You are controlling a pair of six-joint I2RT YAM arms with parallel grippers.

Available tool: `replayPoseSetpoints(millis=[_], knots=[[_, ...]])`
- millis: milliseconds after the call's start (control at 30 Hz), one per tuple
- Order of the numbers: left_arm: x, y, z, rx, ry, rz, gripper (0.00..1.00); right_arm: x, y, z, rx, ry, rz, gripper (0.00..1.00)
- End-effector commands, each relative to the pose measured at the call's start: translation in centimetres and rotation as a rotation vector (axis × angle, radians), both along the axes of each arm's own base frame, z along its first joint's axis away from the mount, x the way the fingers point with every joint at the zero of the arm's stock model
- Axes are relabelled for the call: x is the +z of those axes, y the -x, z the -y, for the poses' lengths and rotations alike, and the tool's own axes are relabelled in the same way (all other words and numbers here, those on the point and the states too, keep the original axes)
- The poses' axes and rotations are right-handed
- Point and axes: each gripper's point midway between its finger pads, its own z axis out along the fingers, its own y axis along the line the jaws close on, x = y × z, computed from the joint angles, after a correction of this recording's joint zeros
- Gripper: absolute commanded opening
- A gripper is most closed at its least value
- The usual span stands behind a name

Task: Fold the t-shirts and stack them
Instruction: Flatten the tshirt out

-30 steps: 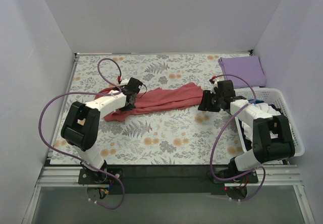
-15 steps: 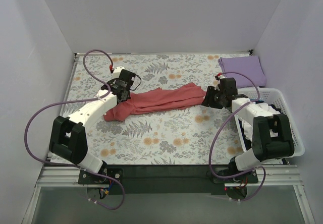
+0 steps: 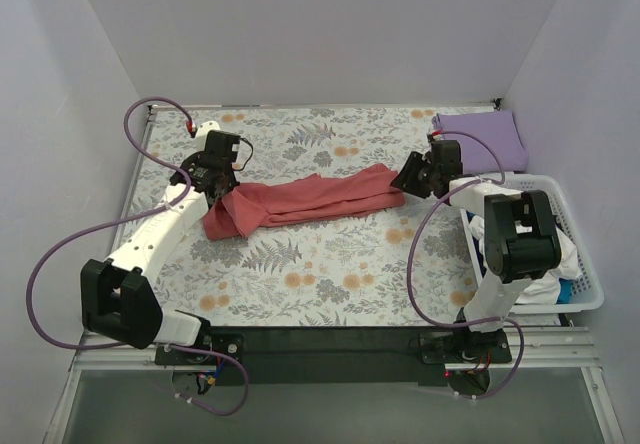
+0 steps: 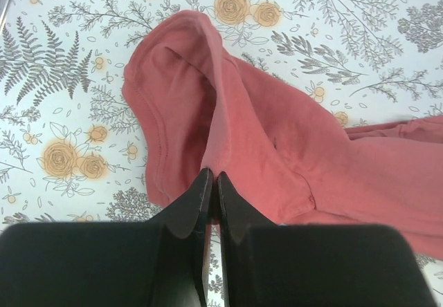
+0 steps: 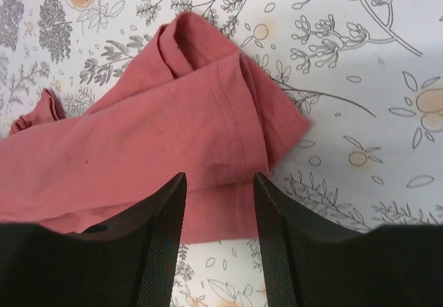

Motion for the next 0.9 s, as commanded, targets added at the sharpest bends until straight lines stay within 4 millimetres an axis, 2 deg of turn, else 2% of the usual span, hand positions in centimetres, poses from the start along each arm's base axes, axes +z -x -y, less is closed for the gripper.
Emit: replayPoseSetpoints(millis=[0,267,600,867], knots=[[1.4,0.2,0.2,-0.016,0.032,0.048,0.00,1.8,-3.0,-0.5,-0.039,-0.048,0.070,0.50],[1.8,0.2,0.1,-0.018,0.039,0.063,0.00,-0.1,-2.7,0.4,-0.099,-0.016,0.029,0.48],[1.7,0.2,0.3,-0.025,0.045,0.059,0.00,-1.2,-2.6,-0.3,-0.056,-0.028,0.003,0.46],[1.6,0.2,0.4,-0.027,0.049,0.057,0.00,-2.0,-2.1,0.2,-0.062,-0.002,-0.009,0.47]])
